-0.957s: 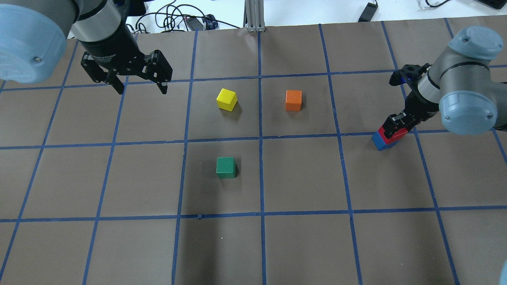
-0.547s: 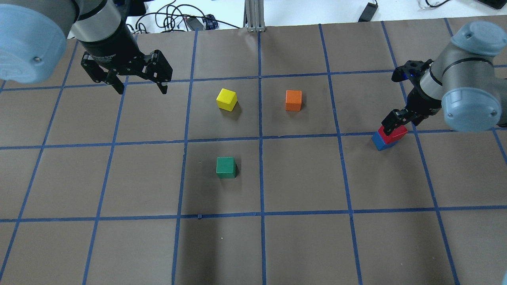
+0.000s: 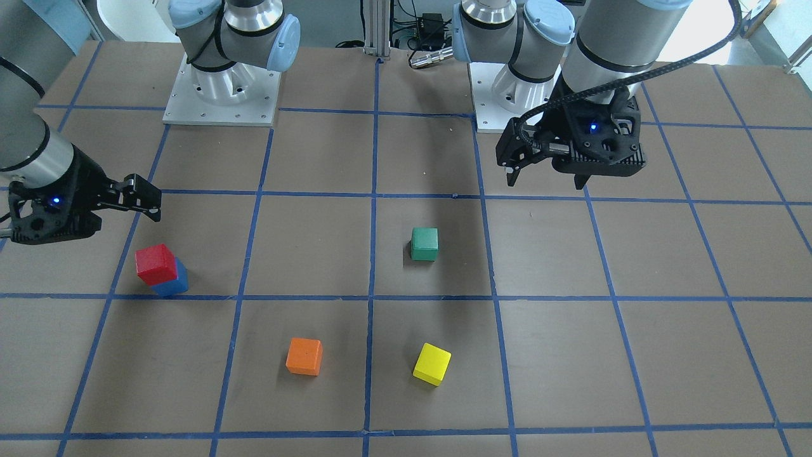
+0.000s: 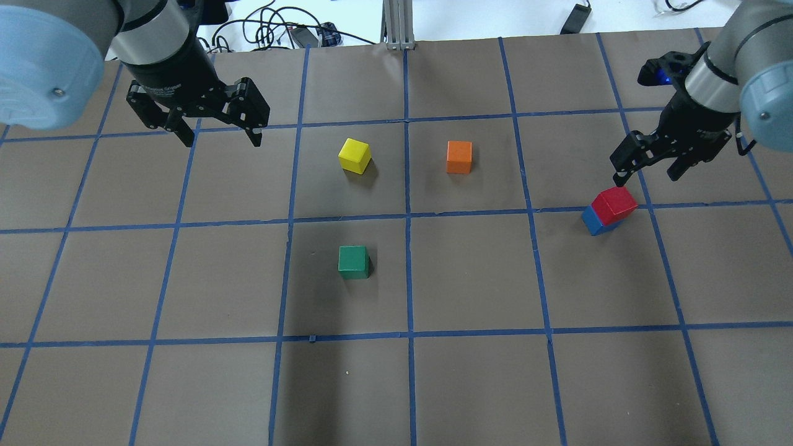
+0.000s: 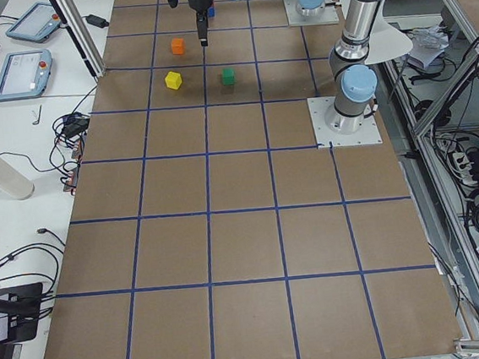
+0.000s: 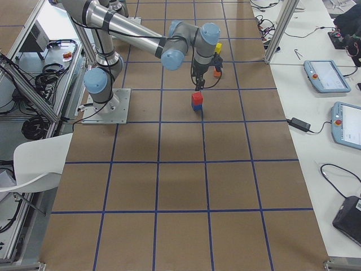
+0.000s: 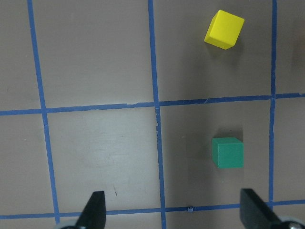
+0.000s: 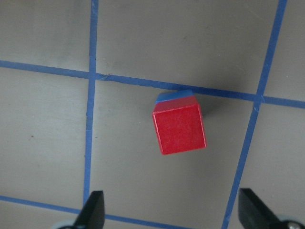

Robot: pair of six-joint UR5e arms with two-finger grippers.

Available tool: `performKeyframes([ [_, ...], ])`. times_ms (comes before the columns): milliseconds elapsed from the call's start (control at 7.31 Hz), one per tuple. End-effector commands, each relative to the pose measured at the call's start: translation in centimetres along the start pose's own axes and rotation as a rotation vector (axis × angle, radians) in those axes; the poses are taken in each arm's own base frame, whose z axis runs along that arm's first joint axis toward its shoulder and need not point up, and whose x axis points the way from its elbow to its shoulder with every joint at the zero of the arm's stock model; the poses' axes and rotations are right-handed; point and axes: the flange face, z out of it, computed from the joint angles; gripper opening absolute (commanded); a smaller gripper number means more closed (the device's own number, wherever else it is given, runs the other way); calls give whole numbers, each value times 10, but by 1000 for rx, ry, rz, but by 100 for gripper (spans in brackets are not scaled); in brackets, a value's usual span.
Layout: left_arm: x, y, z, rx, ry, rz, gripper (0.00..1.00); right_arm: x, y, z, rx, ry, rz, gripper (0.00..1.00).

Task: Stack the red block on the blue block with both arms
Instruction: 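Open the right gripper and lift it off the stacked cubes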

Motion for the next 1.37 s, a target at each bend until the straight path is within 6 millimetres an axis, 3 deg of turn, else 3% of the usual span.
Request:
performKeyframes([
  [0, 0, 0, 0, 0, 0, 0, 100, -66, -3, -53, 7, 14, 105, 100],
  [137, 0, 0, 0, 0, 0, 0, 100, -112, -2, -50, 8, 34, 132, 100],
  [274, 0, 0, 0, 0, 0, 0, 100, -145, -2, -46, 14, 35, 92, 100],
  [410, 0, 0, -1, 2, 0, 0, 100, -146, -3, -39, 3, 40, 90, 100],
  [821, 0, 0, -1, 2, 0, 0, 100, -161, 7, -48, 20, 48, 171, 100],
  [1231, 0, 0, -1, 2, 0, 0, 100, -163, 28, -69, 56, 56, 205, 100],
])
